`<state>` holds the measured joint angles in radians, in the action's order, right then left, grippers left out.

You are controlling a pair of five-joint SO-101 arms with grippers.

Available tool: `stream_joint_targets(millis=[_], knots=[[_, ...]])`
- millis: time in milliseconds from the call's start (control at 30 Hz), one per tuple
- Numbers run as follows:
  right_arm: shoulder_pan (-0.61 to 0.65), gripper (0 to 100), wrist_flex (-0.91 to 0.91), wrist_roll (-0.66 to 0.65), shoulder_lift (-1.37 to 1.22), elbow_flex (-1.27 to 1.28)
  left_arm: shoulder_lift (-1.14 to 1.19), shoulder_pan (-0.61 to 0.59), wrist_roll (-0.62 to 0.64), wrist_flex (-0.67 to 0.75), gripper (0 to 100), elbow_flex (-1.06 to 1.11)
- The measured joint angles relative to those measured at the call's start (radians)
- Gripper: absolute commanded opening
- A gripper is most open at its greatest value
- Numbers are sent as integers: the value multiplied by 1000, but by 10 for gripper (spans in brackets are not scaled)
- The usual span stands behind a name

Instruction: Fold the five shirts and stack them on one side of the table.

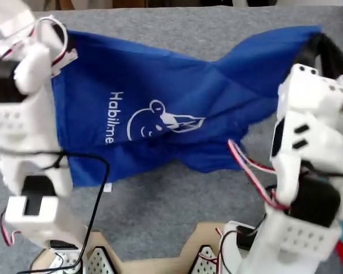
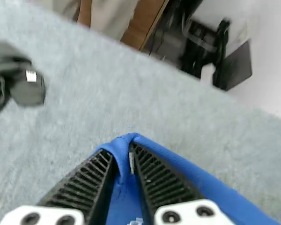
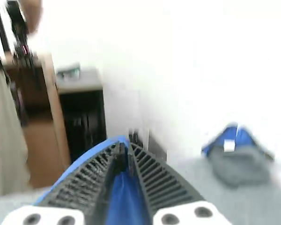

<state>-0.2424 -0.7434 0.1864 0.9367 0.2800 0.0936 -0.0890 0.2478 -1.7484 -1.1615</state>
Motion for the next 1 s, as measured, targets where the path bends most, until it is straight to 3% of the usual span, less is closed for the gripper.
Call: stream_joint_targets(millis=[400, 567, 800, 1000], knots=[[-55, 5, -150, 0, 41, -393, -486, -207, -34, 0, 19, -68], [-55, 5, -150, 0, 46, -442, -582, -245, -68, 0, 19, -58], [52, 5, -150, 0, -118, -413, -532, -247, -68, 43, 19, 230], [180, 5, -149, 0, -450, -399, -356, -247, -68, 364, 19, 631]])
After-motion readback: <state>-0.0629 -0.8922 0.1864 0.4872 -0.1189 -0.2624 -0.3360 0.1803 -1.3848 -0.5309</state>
